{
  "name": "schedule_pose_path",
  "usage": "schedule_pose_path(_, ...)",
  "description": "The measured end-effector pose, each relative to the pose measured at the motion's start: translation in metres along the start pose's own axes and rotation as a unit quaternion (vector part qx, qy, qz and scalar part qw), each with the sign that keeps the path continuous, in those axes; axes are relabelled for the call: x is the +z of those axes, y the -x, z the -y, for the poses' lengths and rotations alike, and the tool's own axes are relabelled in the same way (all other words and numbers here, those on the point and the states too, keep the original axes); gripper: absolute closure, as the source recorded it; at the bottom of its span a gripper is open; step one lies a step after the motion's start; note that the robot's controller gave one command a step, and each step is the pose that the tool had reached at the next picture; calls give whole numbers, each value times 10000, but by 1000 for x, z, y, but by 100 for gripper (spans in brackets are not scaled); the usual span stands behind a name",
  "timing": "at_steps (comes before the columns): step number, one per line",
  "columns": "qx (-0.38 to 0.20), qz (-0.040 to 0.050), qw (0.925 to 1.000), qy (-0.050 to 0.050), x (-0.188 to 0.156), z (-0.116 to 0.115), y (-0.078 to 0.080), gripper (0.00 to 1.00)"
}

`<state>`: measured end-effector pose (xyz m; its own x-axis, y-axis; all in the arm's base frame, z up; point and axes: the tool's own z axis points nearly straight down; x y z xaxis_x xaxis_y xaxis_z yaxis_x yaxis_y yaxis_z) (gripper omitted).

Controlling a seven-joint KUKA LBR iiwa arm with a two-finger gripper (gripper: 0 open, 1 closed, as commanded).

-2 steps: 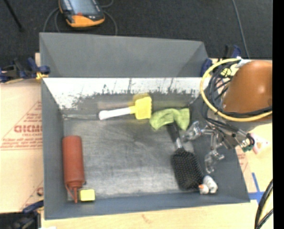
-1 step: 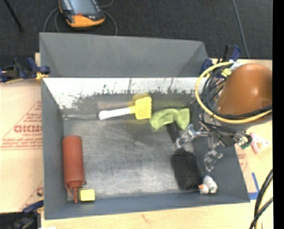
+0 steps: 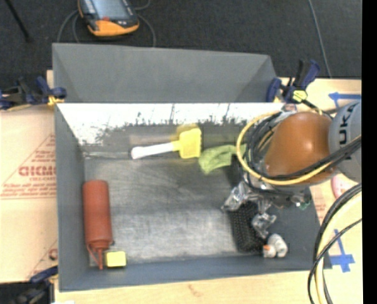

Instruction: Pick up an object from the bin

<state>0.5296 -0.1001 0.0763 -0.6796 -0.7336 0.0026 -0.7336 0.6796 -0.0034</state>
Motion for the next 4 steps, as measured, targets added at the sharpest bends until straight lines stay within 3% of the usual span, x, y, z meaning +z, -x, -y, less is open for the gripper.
schedule_pose_path(1,-1,0,10000,0,0,0,0,100)
schedule_pose_path(2,-93,24,10000,19,-121,-17,-1,100)
schedule_pose_path(3,-90,26,10000,22,-121,-17,-1,100)
schedule_pose_path(4,-735,11,9973,41,-135,-9,-9,100)
